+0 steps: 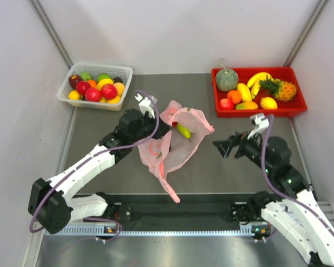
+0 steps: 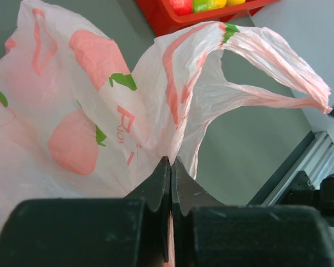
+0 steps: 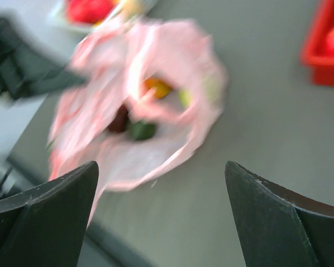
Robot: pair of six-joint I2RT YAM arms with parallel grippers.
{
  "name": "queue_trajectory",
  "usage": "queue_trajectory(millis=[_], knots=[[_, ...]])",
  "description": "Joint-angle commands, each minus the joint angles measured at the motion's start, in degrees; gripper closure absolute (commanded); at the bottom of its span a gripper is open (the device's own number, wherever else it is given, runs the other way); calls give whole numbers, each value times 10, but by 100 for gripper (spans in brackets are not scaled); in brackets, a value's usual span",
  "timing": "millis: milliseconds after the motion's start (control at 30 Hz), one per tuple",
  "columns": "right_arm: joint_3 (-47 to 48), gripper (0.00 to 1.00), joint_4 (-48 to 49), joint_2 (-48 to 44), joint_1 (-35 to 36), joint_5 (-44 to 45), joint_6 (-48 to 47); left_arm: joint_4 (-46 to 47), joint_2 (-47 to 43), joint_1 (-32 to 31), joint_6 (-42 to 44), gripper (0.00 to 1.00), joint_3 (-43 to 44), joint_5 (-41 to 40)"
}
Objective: Untie the knot of the plastic bag and take out the fruit
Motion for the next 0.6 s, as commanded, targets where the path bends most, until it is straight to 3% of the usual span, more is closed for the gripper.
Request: queue_trajectory(millis=[0, 133, 233, 367, 567], knots=[[-47, 7, -6, -76, 53, -64, 11, -27, -22, 2, 18, 100, 22, -17], [-71, 12, 14, -88, 85, -85, -14, -33, -22, 2, 15, 100, 23, -8], [-68, 21, 33, -11, 112, -83, -39, -34, -27, 2, 10, 100, 26, -9], [-62, 29, 81, 78, 200, -13, -59, -52, -30, 2, 12, 100, 39, -12], [4, 26, 158, 264, 302, 136, -82, -71, -33, 2, 17, 100, 55, -14]])
